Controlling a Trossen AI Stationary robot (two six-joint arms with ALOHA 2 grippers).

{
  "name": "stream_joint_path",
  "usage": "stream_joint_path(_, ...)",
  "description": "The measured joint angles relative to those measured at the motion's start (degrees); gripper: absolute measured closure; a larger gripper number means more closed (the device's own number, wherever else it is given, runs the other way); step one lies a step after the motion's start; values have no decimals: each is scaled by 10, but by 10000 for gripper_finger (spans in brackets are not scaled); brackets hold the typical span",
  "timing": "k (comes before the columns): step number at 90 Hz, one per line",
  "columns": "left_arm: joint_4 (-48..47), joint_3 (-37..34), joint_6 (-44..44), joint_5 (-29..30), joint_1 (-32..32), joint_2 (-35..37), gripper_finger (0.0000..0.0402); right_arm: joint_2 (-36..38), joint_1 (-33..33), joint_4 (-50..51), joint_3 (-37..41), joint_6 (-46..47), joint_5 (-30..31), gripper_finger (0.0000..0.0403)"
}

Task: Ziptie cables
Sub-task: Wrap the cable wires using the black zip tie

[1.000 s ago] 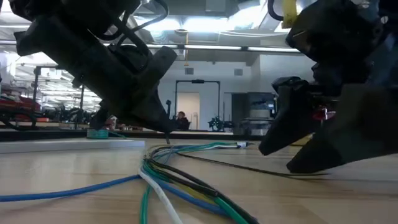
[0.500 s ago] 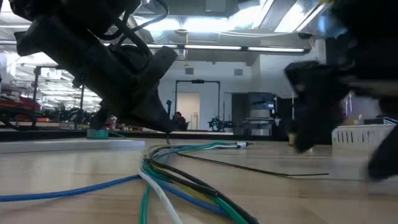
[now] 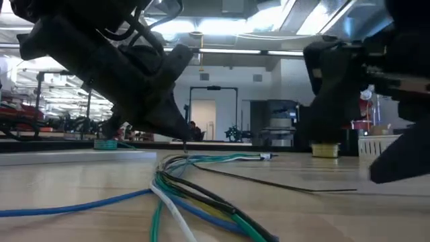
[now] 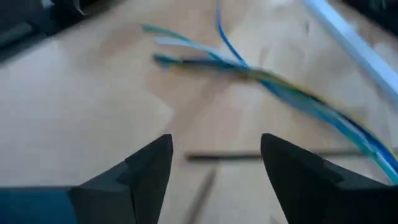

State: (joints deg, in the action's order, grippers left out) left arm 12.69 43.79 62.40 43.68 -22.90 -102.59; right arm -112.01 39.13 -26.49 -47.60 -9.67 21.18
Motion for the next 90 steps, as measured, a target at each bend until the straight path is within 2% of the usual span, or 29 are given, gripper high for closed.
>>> stream_joint_path(15,0,0,-3,0,0,0,402,-19,-1,-5,-7,-13,0,169)
stream_joint_path(28,-1,0,-4,0,0,0,402,-28,-1,-6,-9,-36,42,169)
stream_joint_path(46,0,0,-4,0,0,0,402,-40,-25,-7,-9,-47,59,169)
stream_joint_path(78,0,0,-8,0,0,0,402,-41,-47,-7,-9,-56,63,169)
stream_joint_path(90,0,0,-10,0,0,0,402,-41,-47,-10,-8,-57,63,185)
